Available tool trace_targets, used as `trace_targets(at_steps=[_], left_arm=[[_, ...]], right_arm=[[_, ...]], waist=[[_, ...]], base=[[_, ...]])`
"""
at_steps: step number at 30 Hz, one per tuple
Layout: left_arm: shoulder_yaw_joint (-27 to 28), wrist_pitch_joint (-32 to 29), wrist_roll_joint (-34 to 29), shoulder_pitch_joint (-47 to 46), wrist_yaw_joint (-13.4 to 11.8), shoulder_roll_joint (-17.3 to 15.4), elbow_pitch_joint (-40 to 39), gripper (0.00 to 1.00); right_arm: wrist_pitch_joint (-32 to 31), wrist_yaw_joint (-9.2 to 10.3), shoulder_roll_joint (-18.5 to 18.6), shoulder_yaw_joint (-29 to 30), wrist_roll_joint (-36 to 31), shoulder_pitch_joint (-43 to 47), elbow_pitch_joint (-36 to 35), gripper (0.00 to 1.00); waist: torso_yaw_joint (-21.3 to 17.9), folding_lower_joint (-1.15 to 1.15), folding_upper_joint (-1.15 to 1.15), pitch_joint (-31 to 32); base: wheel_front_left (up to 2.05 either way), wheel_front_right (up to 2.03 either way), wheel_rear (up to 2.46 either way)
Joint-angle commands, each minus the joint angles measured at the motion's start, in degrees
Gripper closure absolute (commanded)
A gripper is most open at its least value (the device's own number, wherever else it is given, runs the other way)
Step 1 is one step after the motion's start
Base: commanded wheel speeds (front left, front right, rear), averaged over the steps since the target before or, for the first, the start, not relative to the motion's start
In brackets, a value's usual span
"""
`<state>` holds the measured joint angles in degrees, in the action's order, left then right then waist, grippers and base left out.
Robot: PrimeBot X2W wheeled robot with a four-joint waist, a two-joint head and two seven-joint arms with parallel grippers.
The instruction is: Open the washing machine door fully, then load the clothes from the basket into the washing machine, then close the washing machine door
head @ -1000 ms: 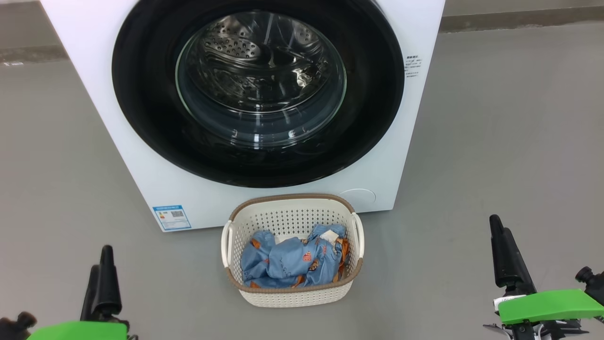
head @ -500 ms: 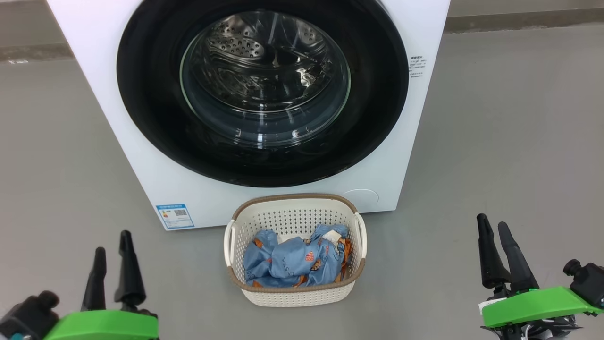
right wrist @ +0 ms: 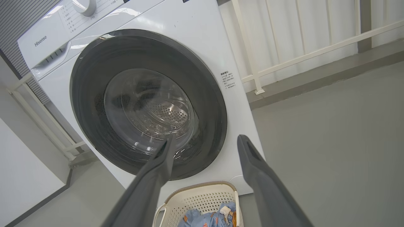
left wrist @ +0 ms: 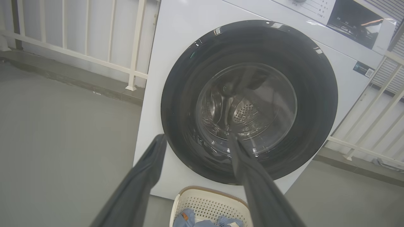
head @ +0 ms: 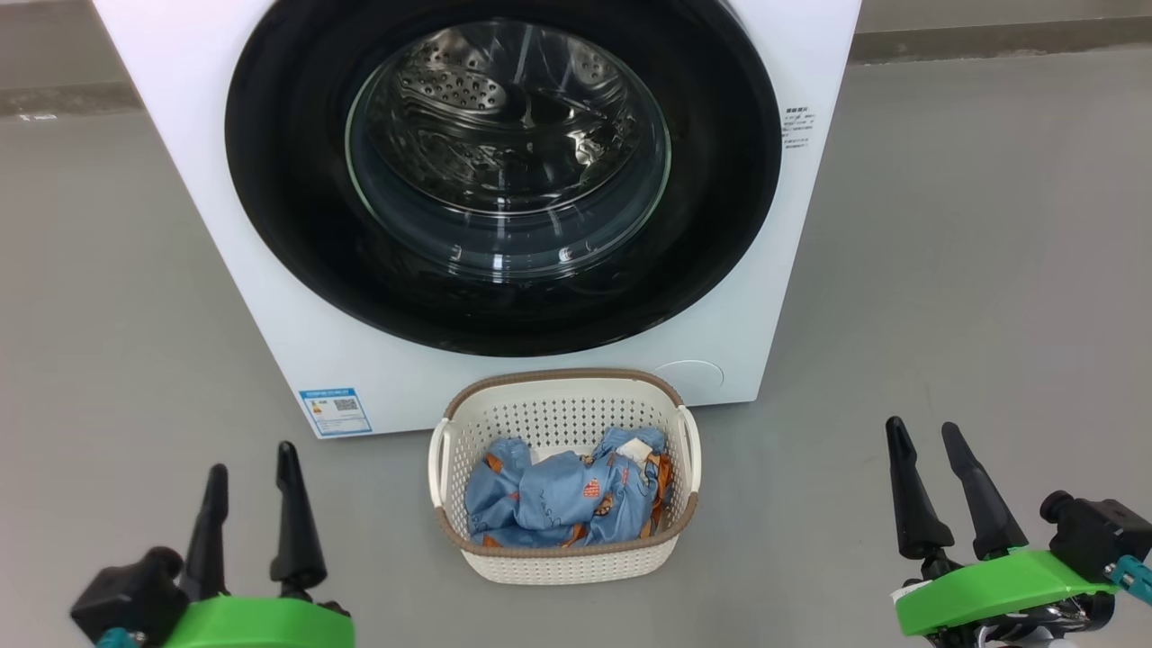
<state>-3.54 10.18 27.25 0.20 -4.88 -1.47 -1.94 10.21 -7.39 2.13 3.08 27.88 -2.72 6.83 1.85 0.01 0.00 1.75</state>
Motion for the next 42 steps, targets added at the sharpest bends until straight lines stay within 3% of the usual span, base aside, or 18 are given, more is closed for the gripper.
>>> trace_targets(at_steps=[1,7,23,42], left_arm=[[0.6,1.0,-3.0,-0.6,-0.5,-1.1,-1.5,0.0],[-1.6,2.0,-5.2,-0.2,1.6,-1.2,1.8,0.0],[-3.4,4.7,-14.3,0.2,1.4,-1.4,9.2,0.0],[-3.6,4.8,-11.6,-0.5,2.9,-1.4,14.2,0.0]], right_arm=[[1.0,-0.08,0.6,-0.7,-3.0,-3.0,-1.0,0.0],[2.0,-0.09,0.6,-0.9,-9.1,-3.3,0.5,0.0],[4.7,-0.1,0.7,-1.5,-22.7,-4.2,6.5,0.0],[4.8,-0.1,0.8,0.0,-19.9,-4.7,8.8,0.0]], waist=[[0.1,0.0,0.0,0.0],[0.2,0.0,0.0,0.1],[-0.3,0.0,0.0,0.3],[-0.8,0.0,0.0,0.0]], base=[[0.0,0.0,0.0],[0.0,0.0,0.0],[0.0,0.0,0.0],[0.0,0.0,0.0]])
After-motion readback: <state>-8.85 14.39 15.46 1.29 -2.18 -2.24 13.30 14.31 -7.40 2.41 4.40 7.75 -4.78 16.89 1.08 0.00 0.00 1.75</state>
